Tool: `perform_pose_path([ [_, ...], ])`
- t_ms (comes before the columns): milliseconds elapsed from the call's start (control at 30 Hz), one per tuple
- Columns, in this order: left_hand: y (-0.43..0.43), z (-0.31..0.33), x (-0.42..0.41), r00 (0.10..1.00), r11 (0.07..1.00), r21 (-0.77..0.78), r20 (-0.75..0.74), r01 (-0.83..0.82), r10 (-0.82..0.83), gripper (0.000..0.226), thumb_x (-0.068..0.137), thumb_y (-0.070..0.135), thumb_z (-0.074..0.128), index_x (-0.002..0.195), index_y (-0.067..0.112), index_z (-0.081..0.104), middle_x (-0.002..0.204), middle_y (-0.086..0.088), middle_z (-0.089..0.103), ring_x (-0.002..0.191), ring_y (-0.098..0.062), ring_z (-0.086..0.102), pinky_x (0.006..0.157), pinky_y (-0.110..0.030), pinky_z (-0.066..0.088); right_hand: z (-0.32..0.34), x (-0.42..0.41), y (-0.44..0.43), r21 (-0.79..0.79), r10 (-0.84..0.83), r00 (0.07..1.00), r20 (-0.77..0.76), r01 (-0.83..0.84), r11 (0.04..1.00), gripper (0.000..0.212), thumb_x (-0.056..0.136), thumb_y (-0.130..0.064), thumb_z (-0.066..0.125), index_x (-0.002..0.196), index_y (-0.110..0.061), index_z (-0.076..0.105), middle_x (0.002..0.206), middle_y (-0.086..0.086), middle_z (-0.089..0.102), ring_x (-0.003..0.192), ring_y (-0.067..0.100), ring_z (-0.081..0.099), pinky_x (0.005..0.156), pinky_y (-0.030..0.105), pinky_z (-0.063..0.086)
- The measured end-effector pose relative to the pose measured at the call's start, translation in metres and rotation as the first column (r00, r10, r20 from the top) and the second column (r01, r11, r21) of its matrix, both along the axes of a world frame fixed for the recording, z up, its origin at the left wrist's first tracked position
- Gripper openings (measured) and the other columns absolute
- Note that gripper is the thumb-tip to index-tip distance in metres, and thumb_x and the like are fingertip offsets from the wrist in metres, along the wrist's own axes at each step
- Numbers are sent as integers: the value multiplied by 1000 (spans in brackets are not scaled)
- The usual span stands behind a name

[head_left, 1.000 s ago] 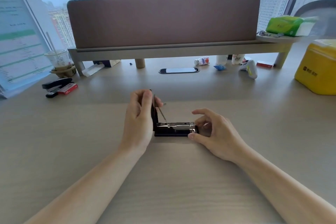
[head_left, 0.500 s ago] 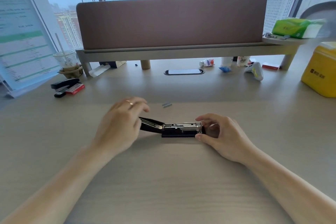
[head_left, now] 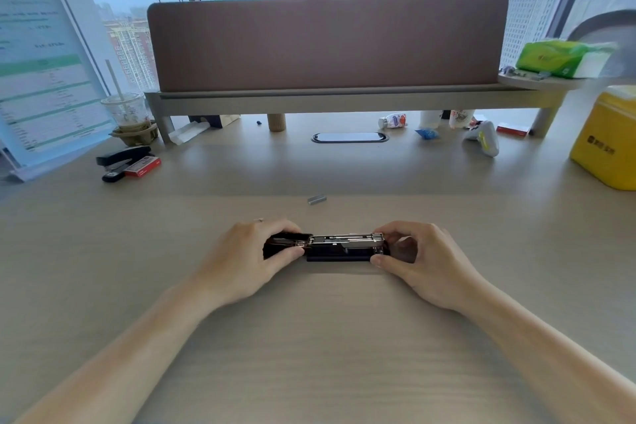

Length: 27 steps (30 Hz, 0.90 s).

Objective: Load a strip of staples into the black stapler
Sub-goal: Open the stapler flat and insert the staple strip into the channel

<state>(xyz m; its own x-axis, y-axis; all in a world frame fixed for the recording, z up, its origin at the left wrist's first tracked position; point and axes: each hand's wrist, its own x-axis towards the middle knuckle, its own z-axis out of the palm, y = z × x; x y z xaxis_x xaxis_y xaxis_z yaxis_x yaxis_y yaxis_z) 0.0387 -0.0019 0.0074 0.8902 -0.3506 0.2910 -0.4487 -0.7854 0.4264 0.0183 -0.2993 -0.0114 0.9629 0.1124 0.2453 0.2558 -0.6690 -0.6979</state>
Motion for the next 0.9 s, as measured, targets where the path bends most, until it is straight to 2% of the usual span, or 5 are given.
perform_pose_path([
  [300,-10,22,11,995,996,-19,-60,-83,82,33,87,63,62,99,35,76,100,21,78,98,-1,69,88,-30,52,1,-2,1,-25,-6,1000,28,7,1000,27,81,-27,85,104,-37,76,95,-32,70,84,8,67,72,4,44],
  [433,-32,34,56,989,984,-99,-31,-146,144,21,90,43,74,103,26,75,107,11,78,99,-9,71,91,-31,55,3,-3,0,-21,-6,999,37,7,1000,36,77,-37,87,111,-38,74,92,-22,75,90,-10,66,77,0,42],
  [600,-57,17,101,983,986,53,-83,-161,165,29,84,27,81,111,16,74,101,3,73,99,-22,72,93,-36,57,3,-4,-3,-17,-18,999,41,19,1000,47,73,-42,89,117,-39,73,105,-17,75,99,-6,65,80,-1,41],
  [767,-68,12,111,988,985,77,-4,-155,156,27,88,6,74,114,12,76,99,-3,83,97,-24,75,92,-35,57,-1,-1,-4,2,-4,1000,24,4,1000,51,71,-45,89,119,-39,72,106,-19,75,95,-6,67,81,0,43],
  [900,-64,24,91,991,983,-121,-4,-134,135,20,89,6,73,106,15,77,95,3,80,84,-17,75,87,-32,60,0,0,-5,120,-5,1000,-7,6,993,41,76,-44,87,115,-42,74,105,-20,76,85,-4,70,79,6,48],
])
